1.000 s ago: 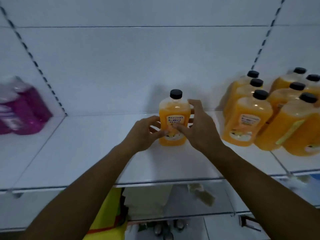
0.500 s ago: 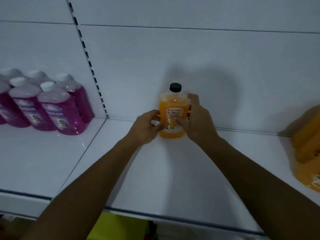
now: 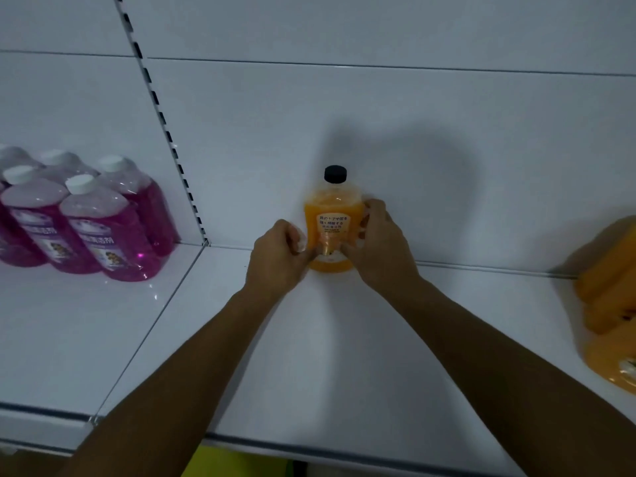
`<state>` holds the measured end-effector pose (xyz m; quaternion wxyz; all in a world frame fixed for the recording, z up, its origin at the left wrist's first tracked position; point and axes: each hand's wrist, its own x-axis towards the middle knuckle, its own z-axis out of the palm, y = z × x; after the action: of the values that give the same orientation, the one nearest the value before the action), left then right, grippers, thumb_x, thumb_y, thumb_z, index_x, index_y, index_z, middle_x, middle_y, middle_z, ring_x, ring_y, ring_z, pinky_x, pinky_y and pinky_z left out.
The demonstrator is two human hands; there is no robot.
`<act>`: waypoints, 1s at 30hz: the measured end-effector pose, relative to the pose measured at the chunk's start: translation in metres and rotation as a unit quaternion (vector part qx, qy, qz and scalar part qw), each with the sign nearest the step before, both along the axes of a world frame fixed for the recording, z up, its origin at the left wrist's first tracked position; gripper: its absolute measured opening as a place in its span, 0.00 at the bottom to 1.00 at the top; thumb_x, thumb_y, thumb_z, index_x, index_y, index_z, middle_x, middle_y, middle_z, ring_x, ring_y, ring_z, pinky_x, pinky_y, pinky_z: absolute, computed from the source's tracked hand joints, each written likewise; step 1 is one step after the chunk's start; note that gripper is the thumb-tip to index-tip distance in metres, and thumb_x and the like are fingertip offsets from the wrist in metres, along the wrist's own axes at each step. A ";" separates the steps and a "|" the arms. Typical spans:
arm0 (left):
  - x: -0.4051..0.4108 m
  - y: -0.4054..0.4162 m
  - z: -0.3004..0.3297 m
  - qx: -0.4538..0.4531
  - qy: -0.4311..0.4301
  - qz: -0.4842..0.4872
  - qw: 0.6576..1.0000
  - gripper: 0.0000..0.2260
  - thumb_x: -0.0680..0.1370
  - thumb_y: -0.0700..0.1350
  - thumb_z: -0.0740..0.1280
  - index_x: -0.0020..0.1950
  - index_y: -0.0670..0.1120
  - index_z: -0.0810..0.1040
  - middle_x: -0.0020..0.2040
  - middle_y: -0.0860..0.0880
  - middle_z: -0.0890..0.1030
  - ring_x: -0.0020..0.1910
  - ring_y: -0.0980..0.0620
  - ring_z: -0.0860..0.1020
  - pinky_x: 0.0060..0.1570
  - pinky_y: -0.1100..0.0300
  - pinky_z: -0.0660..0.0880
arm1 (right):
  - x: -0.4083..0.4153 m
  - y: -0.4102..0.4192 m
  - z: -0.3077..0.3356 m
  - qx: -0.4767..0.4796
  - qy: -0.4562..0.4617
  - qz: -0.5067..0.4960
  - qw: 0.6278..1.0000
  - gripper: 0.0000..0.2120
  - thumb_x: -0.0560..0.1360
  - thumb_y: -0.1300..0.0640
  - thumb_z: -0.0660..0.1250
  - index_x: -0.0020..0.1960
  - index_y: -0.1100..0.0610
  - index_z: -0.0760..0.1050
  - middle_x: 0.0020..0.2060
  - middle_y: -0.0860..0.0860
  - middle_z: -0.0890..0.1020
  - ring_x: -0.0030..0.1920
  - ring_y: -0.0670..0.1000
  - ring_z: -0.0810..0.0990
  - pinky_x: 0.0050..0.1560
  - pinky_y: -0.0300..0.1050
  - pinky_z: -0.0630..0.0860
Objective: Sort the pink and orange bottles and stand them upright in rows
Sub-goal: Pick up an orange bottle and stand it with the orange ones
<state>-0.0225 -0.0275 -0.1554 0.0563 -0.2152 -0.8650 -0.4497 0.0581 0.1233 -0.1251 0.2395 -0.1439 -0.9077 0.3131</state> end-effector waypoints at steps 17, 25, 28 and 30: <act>0.174 0.186 0.006 -0.074 -0.006 -0.441 0.895 0.30 0.72 0.55 0.73 0.71 0.50 0.68 0.65 0.55 0.75 0.57 0.55 0.76 0.58 0.53 0.76 | 0.237 0.087 0.031 0.229 0.139 -0.251 0.930 0.20 0.73 0.57 0.70 0.64 0.59 0.73 0.60 0.56 0.77 0.60 0.55 0.75 0.57 0.49 0.75; 0.224 0.242 0.000 -0.028 -0.058 -0.482 0.874 0.24 0.73 0.52 0.74 0.66 0.49 0.72 0.57 0.53 0.78 0.55 0.51 0.79 0.54 0.59 0.77 | 0.295 0.139 0.040 0.188 -0.017 -0.328 0.925 0.40 0.73 0.52 0.72 0.77 0.53 0.53 0.74 0.56 0.62 0.73 0.58 0.60 0.69 0.56 0.65; 0.221 0.248 -0.004 -0.032 -0.079 -0.458 0.885 0.20 0.75 0.52 0.71 0.64 0.48 0.74 0.58 0.50 0.79 0.54 0.51 0.79 0.54 0.58 0.77 | 0.299 0.150 0.039 0.144 -0.018 -0.299 0.943 0.39 0.73 0.53 0.72 0.76 0.48 0.53 0.72 0.54 0.66 0.70 0.58 0.66 0.65 0.57 0.70; 0.219 0.247 -0.007 -0.025 -0.100 -0.463 0.880 0.19 0.75 0.52 0.71 0.64 0.48 0.74 0.58 0.50 0.79 0.54 0.51 0.80 0.52 0.61 0.77 | 0.299 0.153 0.040 0.114 0.004 -0.279 0.954 0.39 0.71 0.54 0.74 0.75 0.48 0.57 0.69 0.53 0.70 0.68 0.58 0.68 0.64 0.57 0.71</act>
<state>0.1965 0.2195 -0.1620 -0.2508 -0.5461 -0.6790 -0.4216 0.3575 0.2768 -0.0847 0.3359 -0.3615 -0.8602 0.1285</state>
